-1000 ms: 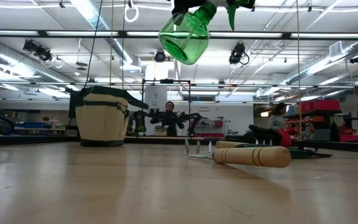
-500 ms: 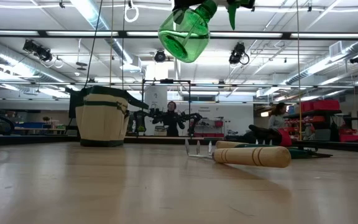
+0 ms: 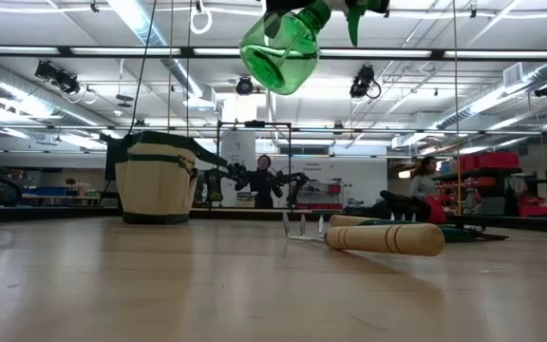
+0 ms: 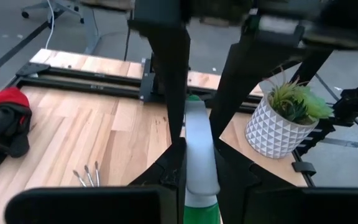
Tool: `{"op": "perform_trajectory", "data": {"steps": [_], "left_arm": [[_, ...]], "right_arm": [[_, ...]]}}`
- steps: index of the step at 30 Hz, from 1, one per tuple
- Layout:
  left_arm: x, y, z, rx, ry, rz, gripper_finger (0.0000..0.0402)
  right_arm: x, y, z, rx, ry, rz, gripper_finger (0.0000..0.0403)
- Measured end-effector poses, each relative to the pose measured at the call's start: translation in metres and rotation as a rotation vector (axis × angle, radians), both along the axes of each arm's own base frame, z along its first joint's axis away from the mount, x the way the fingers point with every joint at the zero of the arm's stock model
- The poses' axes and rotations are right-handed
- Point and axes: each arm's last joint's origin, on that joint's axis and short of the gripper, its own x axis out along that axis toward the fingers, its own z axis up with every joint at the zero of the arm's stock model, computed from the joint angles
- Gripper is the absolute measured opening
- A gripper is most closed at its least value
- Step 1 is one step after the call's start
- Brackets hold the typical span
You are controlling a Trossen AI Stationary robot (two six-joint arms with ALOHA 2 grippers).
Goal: Pick & Place Garden tools in Gardening bag
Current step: Put the green spray bottle into the gardening bag
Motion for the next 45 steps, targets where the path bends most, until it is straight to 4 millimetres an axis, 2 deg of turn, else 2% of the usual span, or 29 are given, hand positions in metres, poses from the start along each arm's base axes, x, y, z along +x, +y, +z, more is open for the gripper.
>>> {"op": "perform_trajectory", "data": {"steps": [9, 15, 28, 32, 45], "left_arm": [[0.0, 0.0, -0.001, -0.003, 0.008, 0.001, 0.0062], [0.0, 0.0, -0.001, -0.001, 0.007, -0.001, 0.0062], [-0.001, 0.004, -0.001, -0.001, 0.013, 0.011, 0.0062], [-0.007, 0.003, 0.006, -0.003, 0.0, 0.003, 0.0062], [-0.041, 0.004, 0.029, 0.014, 0.036, 0.071, 0.0062]], "right_arm": [[0.0, 0.0, 0.0, 0.001, -0.004, 0.003, 0.0167], [-0.008, 0.0, 0.008, 0.004, -0.029, 0.004, 0.018], [-0.047, -0.001, 0.043, 0.004, -0.193, -0.028, 0.0154], [-0.054, -0.002, 0.048, -0.001, -0.217, -0.028, 0.014], [-0.052, -0.003, 0.059, -0.105, -0.331, 0.021, 0.0062]]}}
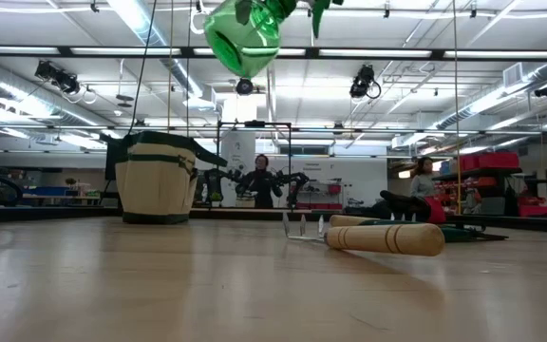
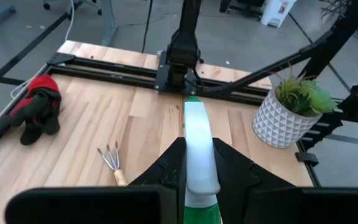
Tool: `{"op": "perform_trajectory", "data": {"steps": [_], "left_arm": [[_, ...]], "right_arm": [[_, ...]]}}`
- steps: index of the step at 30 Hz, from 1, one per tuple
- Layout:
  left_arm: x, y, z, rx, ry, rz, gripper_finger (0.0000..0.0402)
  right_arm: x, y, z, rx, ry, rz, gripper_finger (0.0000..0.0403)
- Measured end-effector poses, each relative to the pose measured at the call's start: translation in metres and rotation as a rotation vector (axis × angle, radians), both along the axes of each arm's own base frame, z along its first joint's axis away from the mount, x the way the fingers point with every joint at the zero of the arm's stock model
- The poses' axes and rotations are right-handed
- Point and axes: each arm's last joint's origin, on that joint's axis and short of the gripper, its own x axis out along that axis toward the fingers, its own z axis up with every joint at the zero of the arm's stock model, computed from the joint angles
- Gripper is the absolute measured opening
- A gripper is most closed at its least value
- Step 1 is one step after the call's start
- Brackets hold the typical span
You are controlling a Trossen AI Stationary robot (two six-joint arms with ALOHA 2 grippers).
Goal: Pick & Place Garden tools in Gardening bag
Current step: Put the green spray bottle into the gardening bag
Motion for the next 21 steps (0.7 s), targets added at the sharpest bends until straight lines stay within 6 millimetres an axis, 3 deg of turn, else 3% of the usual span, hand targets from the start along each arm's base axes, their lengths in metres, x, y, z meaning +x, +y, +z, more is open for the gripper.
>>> {"op": "perform_trajectory", "data": {"steps": [10, 21], "left_arm": [[-0.018, -0.001, 0.013, -0.006, -0.005, 0.039, 0.0062], [-0.035, -0.001, 0.024, 0.003, -0.012, 0.057, 0.0062]], "right_arm": [[0.01, 0.002, -0.002, -0.003, -0.068, 0.07, 0.0005], [0.029, 0.004, -0.031, 0.033, -0.096, 0.13, 0.0002]]}}
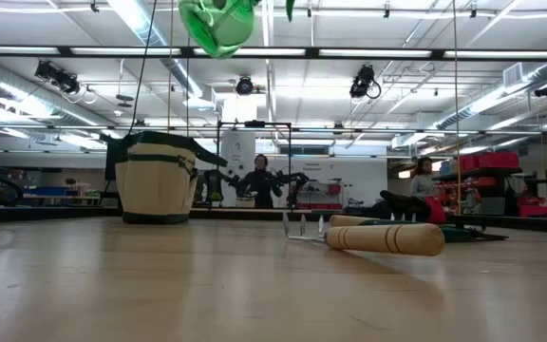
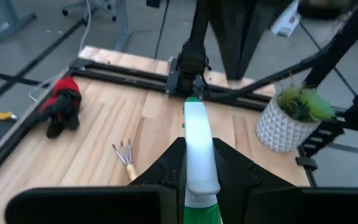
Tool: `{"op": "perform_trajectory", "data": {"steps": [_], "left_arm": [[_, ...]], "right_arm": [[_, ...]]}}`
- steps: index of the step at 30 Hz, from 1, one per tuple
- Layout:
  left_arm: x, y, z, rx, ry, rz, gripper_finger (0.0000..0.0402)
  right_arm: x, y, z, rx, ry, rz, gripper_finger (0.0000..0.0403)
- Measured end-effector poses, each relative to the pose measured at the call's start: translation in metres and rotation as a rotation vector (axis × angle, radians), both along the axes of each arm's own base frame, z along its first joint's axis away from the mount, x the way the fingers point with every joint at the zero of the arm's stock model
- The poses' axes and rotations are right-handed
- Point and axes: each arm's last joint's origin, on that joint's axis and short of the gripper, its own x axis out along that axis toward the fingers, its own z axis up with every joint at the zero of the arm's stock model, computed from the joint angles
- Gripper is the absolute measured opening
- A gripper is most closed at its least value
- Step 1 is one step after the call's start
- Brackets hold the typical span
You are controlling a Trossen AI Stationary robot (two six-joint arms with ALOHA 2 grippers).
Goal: Pick & Place Garden tools in Gardening bag
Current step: Put the green spray bottle into the gardening bag
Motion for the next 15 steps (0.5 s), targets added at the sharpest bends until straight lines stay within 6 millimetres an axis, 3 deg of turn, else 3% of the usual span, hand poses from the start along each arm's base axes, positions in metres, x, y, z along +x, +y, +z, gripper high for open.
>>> {"op": "perform_trajectory", "data": {"steps": [6, 15], "left_arm": [[-0.012, 0.0, 0.002, 0.015, 0.037, 0.04, 0.0062], [-0.028, 0.002, 0.011, 0.05, 0.026, 0.118, 0.0062]], "right_arm": [[0.003, 0.001, -0.013, 0.009, -0.022, 0.017, 0.0001], [-0.025, 0.004, -0.022, 0.028, -0.135, 0.004, 0.0]]}}
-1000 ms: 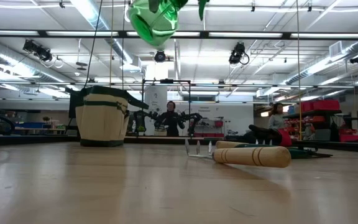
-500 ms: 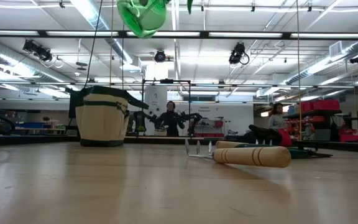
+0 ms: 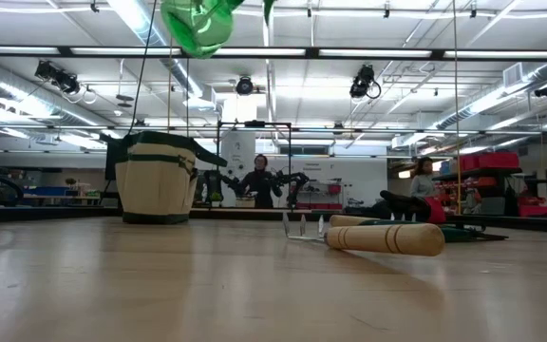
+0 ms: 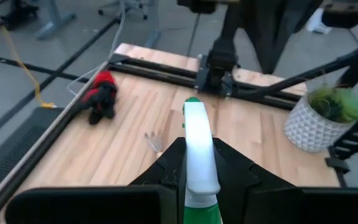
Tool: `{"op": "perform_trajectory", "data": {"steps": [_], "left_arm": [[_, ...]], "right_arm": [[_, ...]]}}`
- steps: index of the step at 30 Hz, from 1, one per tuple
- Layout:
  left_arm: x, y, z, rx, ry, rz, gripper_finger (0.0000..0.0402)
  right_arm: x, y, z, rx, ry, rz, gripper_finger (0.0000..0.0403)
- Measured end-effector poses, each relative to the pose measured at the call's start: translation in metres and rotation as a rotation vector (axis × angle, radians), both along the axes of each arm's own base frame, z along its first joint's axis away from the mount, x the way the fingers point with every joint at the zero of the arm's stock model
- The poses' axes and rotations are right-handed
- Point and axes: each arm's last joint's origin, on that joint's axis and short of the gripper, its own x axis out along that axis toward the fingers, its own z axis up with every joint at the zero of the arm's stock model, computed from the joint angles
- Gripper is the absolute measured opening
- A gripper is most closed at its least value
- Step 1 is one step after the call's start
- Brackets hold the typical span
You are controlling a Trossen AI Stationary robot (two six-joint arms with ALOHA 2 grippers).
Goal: Pick & Place Garden tools in Gardening bag
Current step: Put the green spray bottle into the gardening bag
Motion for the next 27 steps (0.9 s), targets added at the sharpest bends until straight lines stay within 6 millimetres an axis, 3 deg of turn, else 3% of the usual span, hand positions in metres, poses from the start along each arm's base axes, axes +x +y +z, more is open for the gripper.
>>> {"op": "perform_trajectory", "data": {"steps": [16, 27], "left_arm": [[-0.025, 0.002, 0.015, 0.076, -0.038, 0.118, 0.0062], [-0.045, 0.02, 0.015, 0.134, 0.037, 0.325, 0.0062]], "right_arm": [[-0.07, 0.005, -0.021, 0.069, -0.075, -0.012, 0.0], [-0.081, 0.003, -0.022, 0.071, -0.091, -0.041, 0.0]]}}
